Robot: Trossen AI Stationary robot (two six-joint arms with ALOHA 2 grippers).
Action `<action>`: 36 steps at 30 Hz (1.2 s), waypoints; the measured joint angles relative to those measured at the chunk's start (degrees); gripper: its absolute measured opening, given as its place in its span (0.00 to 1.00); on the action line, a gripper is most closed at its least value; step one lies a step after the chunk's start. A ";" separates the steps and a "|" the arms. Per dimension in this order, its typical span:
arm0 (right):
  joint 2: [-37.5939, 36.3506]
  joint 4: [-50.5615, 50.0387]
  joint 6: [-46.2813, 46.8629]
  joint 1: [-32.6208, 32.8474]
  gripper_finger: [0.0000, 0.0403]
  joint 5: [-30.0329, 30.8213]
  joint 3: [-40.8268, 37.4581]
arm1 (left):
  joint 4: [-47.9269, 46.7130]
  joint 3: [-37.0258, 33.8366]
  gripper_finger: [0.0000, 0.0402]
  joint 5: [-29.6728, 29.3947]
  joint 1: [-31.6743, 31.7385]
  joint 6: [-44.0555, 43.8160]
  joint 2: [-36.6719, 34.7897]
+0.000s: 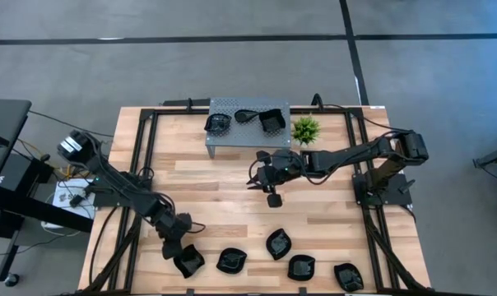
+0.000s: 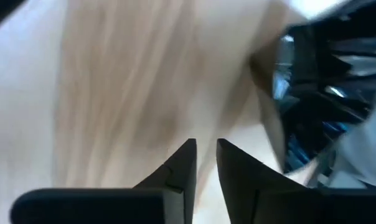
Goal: Pick & Place Mini shaped plates
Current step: Stack the distorted square plate on top of the distorted square plate on the shelf
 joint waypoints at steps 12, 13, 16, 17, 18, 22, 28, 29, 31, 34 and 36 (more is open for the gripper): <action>-0.02 0.28 -0.01 0.00 0.16 0.00 0.00 | 1.05 3.43 0.22 -3.84 1.22 -1.44 -2.98; -0.02 0.29 -0.01 0.00 0.16 0.00 0.00 | 1.05 3.43 0.24 -3.58 1.18 -1.49 -1.94; -0.02 0.30 -0.01 0.00 0.16 0.00 0.00 | 1.32 3.41 0.29 -1.90 1.40 -1.47 0.45; -0.02 0.31 0.00 0.00 0.16 0.00 0.00 | 1.77 3.41 0.30 -1.75 1.45 -1.47 0.85; -0.02 0.31 0.01 0.00 0.16 0.00 0.00 | 2.28 3.41 0.31 -1.77 1.44 -1.40 0.98; -0.02 0.31 -0.01 0.00 0.16 0.00 0.00 | 3.11 3.41 0.33 -1.84 1.44 -1.29 1.00; -0.02 0.34 -0.01 0.00 0.16 0.00 0.00 | 3.38 2.22 0.30 -2.79 1.44 -1.27 1.01; -0.02 0.34 -0.01 0.00 0.16 0.00 0.00 | 3.48 1.61 0.29 -2.80 1.44 -1.26 1.01; -0.02 0.35 -0.02 0.00 0.16 0.00 0.00 | 3.41 0.30 0.28 -2.80 1.59 -1.21 1.01; -0.02 0.66 -3.57 0.00 0.16 0.17 0.00 | 3.35 -0.55 0.26 -2.84 2.35 2.58 1.06; -0.01 1.76 -6.37 0.00 0.16 0.50 0.00 | 3.55 -0.53 0.22 -3.18 2.90 6.04 1.06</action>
